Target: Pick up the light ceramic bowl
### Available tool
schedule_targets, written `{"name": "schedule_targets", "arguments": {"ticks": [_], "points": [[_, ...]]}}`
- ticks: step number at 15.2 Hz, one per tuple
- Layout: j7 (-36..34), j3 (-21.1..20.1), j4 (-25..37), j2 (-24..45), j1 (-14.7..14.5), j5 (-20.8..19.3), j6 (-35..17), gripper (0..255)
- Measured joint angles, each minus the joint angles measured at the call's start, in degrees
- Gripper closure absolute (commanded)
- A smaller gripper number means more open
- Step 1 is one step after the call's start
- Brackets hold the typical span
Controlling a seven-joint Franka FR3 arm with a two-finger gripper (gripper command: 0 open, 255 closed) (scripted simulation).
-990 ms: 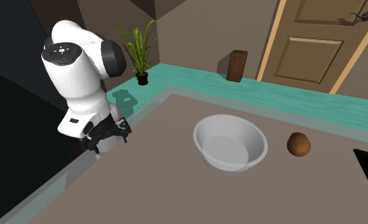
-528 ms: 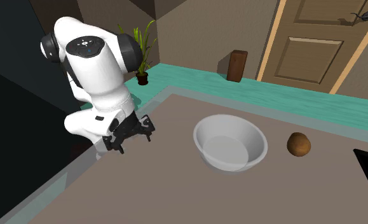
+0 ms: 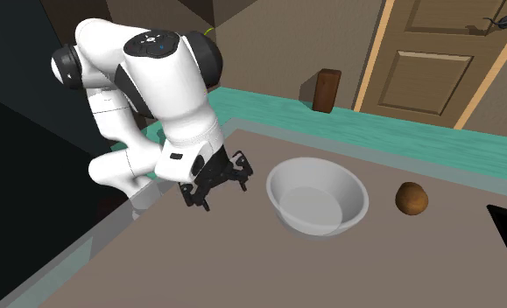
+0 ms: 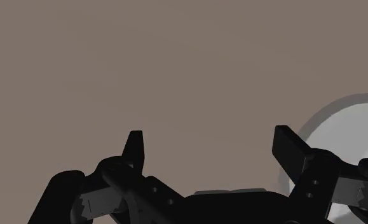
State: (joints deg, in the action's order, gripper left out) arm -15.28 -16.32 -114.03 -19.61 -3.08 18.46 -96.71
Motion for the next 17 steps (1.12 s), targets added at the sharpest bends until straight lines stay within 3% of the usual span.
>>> {"name": "schedule_targets", "arguments": {"ticks": [10,17], "points": [[-9.21,-4.72,17.18,14.62,-1.51,0.24,-5.29,0],[-8.21,-4.95,12.79,14.59,-1.69,0.79,-9.85,0]]}}
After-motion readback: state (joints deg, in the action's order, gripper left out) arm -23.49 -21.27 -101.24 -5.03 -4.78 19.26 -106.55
